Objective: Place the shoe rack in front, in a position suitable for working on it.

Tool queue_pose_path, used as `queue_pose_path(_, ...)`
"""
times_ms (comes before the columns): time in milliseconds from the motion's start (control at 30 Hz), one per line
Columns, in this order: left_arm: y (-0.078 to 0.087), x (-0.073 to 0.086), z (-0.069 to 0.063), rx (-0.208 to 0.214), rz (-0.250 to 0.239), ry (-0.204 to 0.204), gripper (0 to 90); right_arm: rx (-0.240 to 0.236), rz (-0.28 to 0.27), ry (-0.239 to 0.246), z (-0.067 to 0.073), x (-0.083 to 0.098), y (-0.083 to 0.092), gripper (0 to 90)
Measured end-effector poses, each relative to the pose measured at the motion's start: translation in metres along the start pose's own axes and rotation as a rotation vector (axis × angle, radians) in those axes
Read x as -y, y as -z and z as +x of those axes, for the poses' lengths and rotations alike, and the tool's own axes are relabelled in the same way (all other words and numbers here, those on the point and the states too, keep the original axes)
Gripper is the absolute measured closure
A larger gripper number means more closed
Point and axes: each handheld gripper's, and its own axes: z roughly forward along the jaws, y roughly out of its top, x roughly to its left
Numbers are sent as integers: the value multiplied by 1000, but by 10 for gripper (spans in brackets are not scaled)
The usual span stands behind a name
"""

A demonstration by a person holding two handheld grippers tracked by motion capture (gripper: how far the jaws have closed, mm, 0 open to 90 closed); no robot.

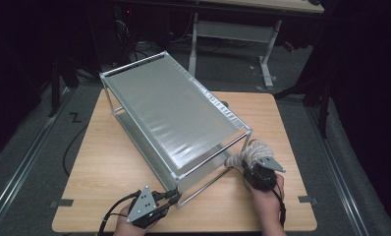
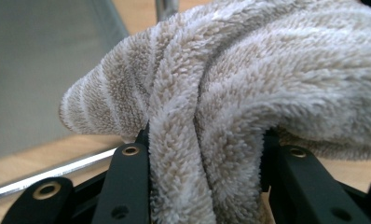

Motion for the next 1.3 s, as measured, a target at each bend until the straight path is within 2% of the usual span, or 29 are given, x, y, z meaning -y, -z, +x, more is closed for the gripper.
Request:
queue_pose_path(267, 6, 2, -1, -14, -1, 0, 789, -1, -101, -12, 0, -16, 16, 607)
queue_pose_path(600, 9, 3, 0, -18, 2, -3, 789, -29, -300, -8, 14, -41, 53, 607)
queue_pose_path(733, 10, 3, -1, -19, 0, 1, 789, -42, -345, 1, 19, -45, 62, 607)
queue_pose_path(833, 10, 3, 0, -19, 2, -2, 789, -41, -334, 11, 20, -44, 59, 607)
queue_pose_path(967, 9, 3, 0, -18, 3, -4, 789, -35, -277, 3, 17, -37, 46, 608)
queue_pose_path(1300, 7, 2, 1, -15, 1, -8, 786, -20, -77, 9, 9, -13, 9, 607)
